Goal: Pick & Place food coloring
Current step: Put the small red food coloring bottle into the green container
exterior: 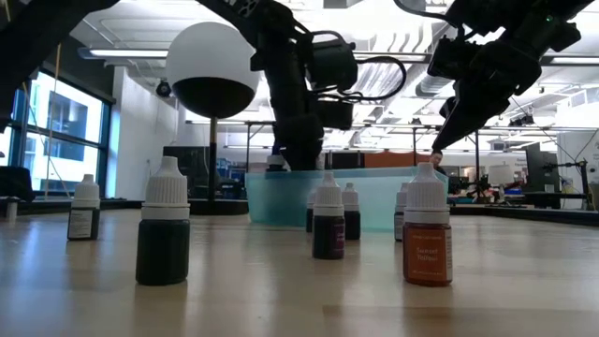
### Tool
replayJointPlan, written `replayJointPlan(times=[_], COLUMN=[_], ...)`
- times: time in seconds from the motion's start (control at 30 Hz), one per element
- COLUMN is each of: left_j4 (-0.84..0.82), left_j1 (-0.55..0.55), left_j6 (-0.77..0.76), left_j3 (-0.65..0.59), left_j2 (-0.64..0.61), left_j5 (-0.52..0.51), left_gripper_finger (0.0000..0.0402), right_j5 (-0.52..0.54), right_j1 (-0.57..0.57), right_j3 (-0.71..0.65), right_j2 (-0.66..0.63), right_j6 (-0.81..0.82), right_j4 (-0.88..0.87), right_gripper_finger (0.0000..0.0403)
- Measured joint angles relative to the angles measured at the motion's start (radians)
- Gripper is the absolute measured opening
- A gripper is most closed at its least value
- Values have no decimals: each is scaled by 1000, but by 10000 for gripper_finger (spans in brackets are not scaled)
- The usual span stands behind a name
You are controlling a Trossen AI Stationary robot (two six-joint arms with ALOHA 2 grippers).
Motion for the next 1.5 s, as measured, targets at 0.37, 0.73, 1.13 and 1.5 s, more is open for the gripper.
replayJointPlan(times=[0.37, 0.73, 1.13, 1.5], left_j4=[-315, -790, -779, -706], left_j1=[-7, -44, -121, -153], left_j6=[-43, -190, -216, -369], left_j3=[238, 407, 166, -97], left_j2=[-40, -43, -111, -279], left_j5=[2, 9, -8, -151], left_gripper_finger=[140, 140, 140, 140], right_j5=[-9, -129, -122, -138], right_j1=[0, 120, 277, 332], right_j3=[0, 0, 82, 256], right_j2=[0, 21, 318, 582], right_j6=[2, -84, -82, -37], right_j4=[0, 164, 416, 301], right_gripper_finger=[119, 119, 119, 119])
